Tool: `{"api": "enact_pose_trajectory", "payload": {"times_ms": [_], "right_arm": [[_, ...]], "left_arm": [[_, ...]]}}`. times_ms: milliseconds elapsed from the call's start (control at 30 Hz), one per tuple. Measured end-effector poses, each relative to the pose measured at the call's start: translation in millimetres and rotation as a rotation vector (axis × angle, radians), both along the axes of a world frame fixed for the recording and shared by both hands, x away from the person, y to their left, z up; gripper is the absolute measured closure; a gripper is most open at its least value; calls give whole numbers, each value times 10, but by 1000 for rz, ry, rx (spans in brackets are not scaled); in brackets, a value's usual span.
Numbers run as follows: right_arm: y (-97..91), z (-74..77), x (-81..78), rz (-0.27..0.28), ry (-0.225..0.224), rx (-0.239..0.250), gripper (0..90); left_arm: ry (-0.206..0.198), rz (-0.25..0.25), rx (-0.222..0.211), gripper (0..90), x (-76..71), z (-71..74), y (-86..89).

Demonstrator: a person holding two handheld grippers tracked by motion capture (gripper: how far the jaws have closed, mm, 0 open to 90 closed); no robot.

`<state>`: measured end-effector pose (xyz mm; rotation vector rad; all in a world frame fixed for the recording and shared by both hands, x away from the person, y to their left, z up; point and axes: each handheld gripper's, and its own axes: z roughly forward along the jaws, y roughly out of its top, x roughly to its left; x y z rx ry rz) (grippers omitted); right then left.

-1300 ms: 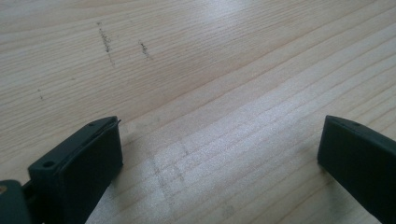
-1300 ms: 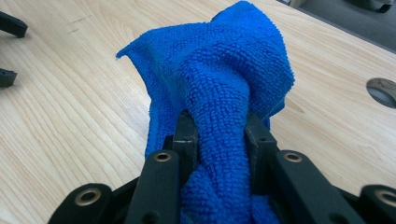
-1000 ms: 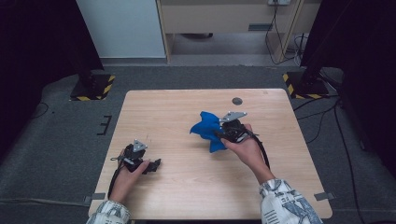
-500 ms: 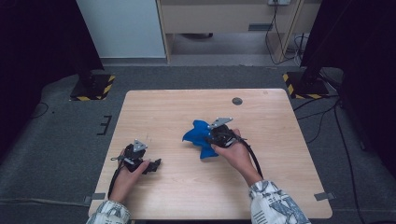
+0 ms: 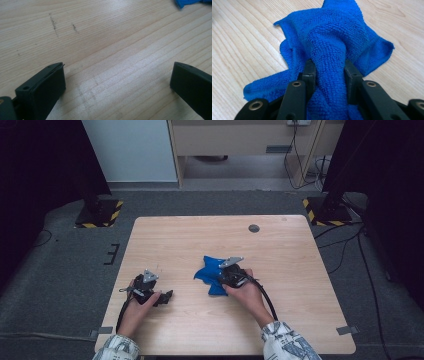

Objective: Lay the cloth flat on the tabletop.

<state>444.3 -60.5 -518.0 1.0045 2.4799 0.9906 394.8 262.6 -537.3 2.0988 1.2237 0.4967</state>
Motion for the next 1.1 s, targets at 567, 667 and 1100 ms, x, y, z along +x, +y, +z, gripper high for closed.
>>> {"api": "enact_pose_trajectory", "payload": {"times_ms": [567, 667, 1100], "right_arm": [[-14, 67, -166, 5, -31, 9, 134], [-44, 137, -195, 14, -43, 32, 110], [-212, 399, -218, 33, -82, 90, 340]], "left_arm": [[-3, -8, 2, 0, -2, 2, -46], [-14, -10, 0, 23, -4, 8, -42], [-103, -12, -57, 137, -70, 203, -144]]}}
